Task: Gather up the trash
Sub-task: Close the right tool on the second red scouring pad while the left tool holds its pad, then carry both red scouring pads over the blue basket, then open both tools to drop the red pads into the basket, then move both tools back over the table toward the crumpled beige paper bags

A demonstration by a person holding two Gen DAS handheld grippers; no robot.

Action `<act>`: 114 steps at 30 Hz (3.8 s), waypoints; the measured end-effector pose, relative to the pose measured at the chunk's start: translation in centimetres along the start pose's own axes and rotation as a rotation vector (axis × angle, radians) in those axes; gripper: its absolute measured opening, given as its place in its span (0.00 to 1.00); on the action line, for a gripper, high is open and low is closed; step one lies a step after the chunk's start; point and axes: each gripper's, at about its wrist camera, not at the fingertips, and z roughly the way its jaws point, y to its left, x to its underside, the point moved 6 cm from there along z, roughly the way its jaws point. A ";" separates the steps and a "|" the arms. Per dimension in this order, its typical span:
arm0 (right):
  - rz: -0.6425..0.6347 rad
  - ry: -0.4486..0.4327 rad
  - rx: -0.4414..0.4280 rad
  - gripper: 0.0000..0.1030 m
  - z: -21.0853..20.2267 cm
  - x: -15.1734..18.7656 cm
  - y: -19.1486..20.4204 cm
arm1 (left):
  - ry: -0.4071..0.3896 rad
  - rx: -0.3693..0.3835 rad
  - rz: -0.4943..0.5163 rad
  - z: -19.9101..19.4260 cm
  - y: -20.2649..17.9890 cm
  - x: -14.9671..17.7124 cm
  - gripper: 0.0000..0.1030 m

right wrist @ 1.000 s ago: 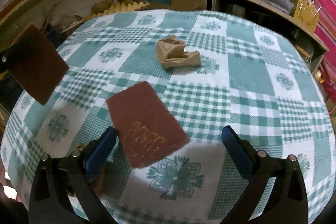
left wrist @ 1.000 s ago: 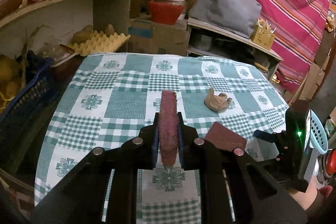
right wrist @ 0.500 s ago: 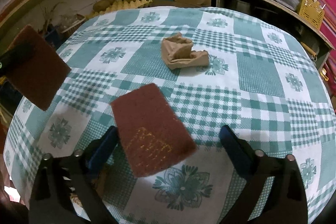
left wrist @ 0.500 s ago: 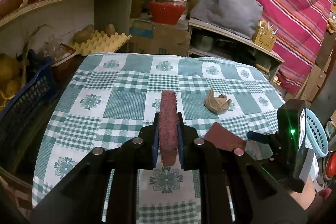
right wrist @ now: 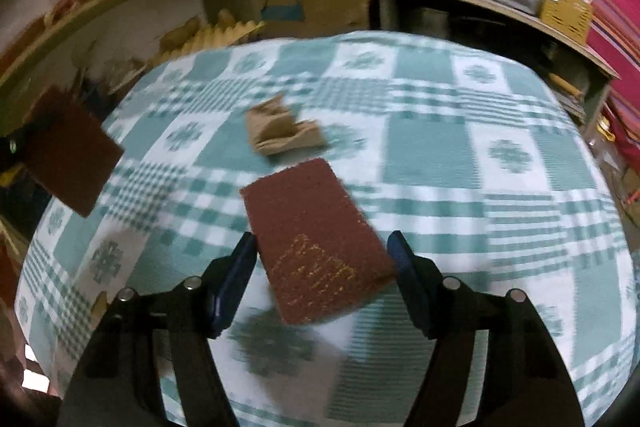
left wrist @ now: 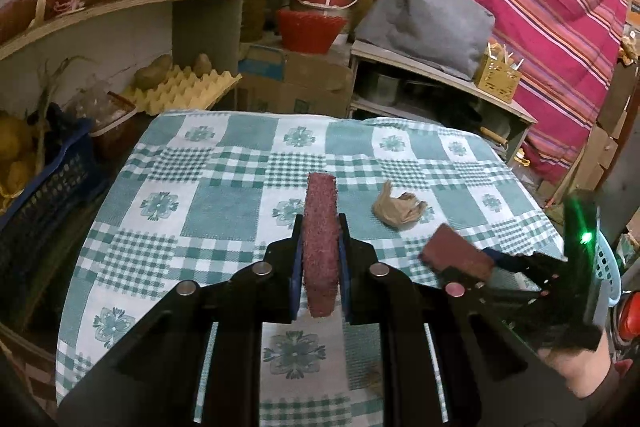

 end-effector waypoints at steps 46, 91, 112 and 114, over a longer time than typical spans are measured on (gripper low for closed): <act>0.398 -0.366 0.493 0.65 -24.8 7.3 -35.8 | -0.037 0.463 0.283 1.1 -37.5 2.0 0.13; 0.454 -0.290 0.497 0.79 -22.4 8.7 -38.6 | -0.081 0.299 0.274 2.7 -39.4 4.1 0.95; 0.318 -0.317 0.318 0.94 -17.2 5.0 -24.1 | -0.112 0.080 0.159 -1.2 -21.1 1.6 0.95; 0.306 -0.322 0.301 0.94 -16.6 4.6 -22.4 | -0.108 0.055 0.152 -1.3 -19.5 2.1 0.95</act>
